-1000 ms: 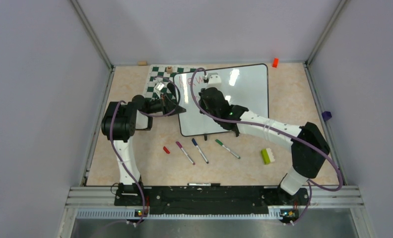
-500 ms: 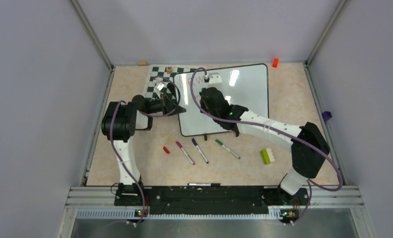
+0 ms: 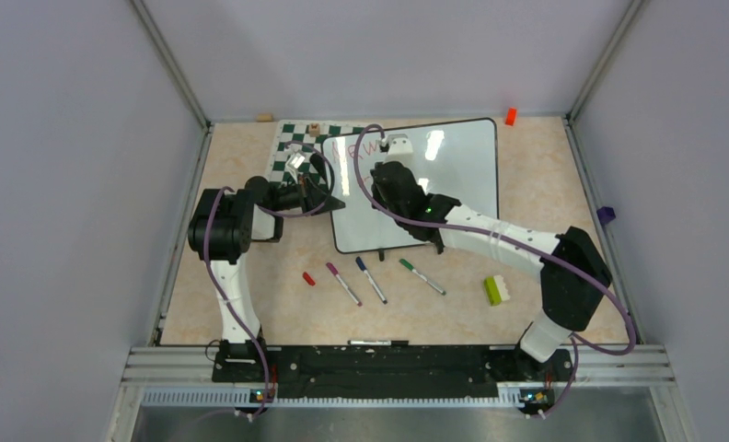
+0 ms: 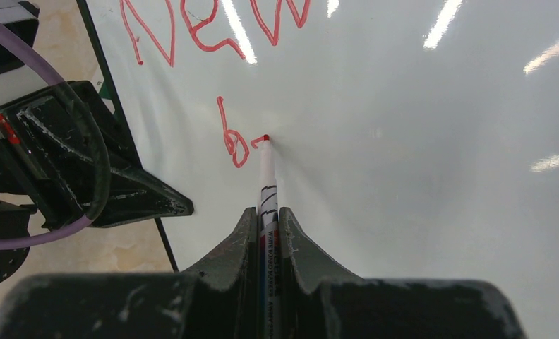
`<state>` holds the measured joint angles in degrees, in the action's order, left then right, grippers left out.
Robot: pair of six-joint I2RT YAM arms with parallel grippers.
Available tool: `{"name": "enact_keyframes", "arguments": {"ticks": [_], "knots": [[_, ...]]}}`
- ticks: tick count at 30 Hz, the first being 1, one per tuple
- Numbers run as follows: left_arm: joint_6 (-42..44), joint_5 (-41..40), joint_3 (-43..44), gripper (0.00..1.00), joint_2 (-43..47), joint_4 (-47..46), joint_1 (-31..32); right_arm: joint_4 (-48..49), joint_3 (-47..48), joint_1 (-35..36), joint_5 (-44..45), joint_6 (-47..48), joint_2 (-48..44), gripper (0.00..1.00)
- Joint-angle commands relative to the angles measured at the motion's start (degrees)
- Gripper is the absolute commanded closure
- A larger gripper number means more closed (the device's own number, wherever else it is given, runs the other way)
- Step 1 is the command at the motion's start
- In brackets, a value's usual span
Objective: Write a sentence on the whiteboard
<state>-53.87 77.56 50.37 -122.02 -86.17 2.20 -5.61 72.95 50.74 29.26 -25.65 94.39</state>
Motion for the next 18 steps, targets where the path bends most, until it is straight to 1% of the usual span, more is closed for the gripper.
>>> {"name": "enact_keyframes", "arguments": {"ticks": [1,13,18], "knots": [[8.5,0.4,0.4,1.00,-0.4,-6.6,0.3,-0.3,3.0,-1.4,0.9,0.8,0.5,1.00],[8.5,0.5,0.4,1.00,-0.4,-6.6,0.3,-1.4,4.9,-1.5,-1.6,2.0,2.3,1.00],[8.5,0.5,0.4,1.00,-0.4,-6.6,0.3,-1.9,4.1,-1.4,-2.5,1.3,2.2,1.00]]}}
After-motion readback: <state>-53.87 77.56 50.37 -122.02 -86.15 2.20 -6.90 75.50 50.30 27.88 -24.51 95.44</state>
